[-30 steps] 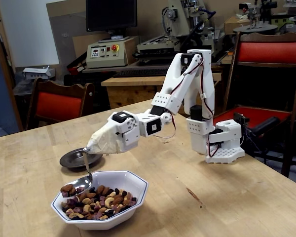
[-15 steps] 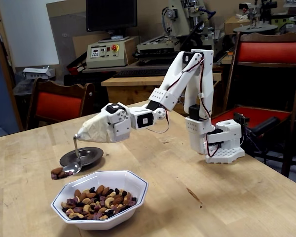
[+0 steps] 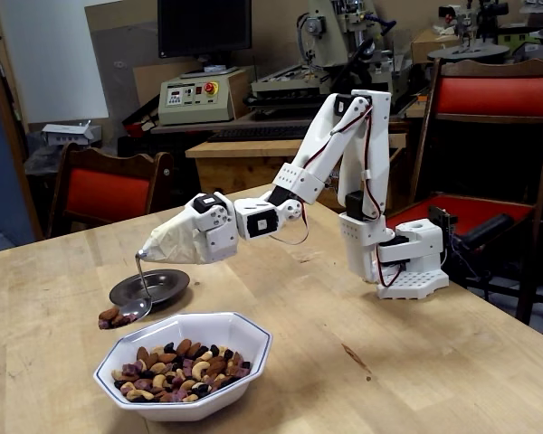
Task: Use spoon to take food
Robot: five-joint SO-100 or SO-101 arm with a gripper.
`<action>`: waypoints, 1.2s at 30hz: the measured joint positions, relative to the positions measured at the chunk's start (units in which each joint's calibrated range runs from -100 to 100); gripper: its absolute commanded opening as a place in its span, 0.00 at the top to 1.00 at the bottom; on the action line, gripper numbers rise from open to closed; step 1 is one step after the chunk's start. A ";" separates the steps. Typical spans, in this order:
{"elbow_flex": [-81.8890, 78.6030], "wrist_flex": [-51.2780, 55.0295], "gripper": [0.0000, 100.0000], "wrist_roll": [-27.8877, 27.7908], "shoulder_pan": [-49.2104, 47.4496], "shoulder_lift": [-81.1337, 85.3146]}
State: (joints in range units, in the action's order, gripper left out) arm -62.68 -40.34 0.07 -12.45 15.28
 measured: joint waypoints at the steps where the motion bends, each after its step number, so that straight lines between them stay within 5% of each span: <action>1: 0.00 0.00 0.96 0.00 0.29 0.00; 36: 0.00 0.00 0.96 0.10 10.62 0.00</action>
State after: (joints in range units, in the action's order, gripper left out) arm -62.68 -40.34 0.17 -1.83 15.28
